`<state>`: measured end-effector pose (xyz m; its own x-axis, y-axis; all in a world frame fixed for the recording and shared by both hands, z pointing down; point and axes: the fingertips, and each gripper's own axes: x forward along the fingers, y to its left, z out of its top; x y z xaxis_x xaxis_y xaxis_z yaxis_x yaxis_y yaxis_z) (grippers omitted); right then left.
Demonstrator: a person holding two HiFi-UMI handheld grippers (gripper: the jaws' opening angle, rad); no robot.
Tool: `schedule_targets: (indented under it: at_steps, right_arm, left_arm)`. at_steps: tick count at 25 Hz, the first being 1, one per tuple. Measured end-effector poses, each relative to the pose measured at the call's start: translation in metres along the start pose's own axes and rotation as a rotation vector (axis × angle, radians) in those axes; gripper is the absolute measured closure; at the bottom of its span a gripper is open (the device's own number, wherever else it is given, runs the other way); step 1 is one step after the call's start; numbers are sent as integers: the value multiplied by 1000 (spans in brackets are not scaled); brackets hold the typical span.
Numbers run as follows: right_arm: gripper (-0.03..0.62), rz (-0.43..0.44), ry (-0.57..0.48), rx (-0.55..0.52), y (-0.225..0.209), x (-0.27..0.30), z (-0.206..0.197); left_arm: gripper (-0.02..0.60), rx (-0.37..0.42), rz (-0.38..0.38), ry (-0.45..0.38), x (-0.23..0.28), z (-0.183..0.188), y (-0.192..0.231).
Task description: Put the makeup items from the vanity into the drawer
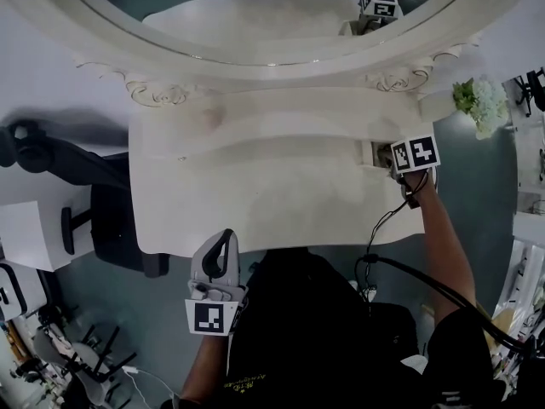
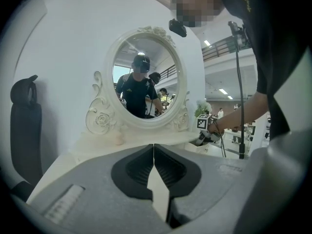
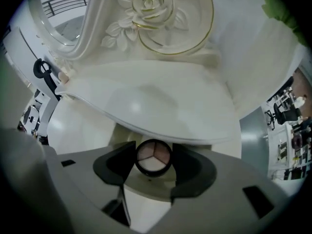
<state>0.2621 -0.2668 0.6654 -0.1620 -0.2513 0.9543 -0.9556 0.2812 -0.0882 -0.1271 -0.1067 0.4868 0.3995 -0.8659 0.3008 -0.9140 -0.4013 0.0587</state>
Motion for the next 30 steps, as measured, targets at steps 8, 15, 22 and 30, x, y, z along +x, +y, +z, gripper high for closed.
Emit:
schedule_targets:
  at_steps: [8, 15, 22, 30]
  right_arm:
    - [358, -4, 168, -32, 2, 13, -9]
    - [355, -54, 288, -43, -4, 22, -18]
    - [349, -72, 189, -7, -7, 14, -9]
    - [347, -60, 70, 19, 2, -19, 3]
  left_arm:
    - [560, -13, -11, -46, 4, 7, 0]
    - [560, -25, -9, -46, 7, 3, 2]
    - [560, -19, -16, -45, 7, 2, 2]
    - [560, -9, -62, -107, 10, 19, -8]
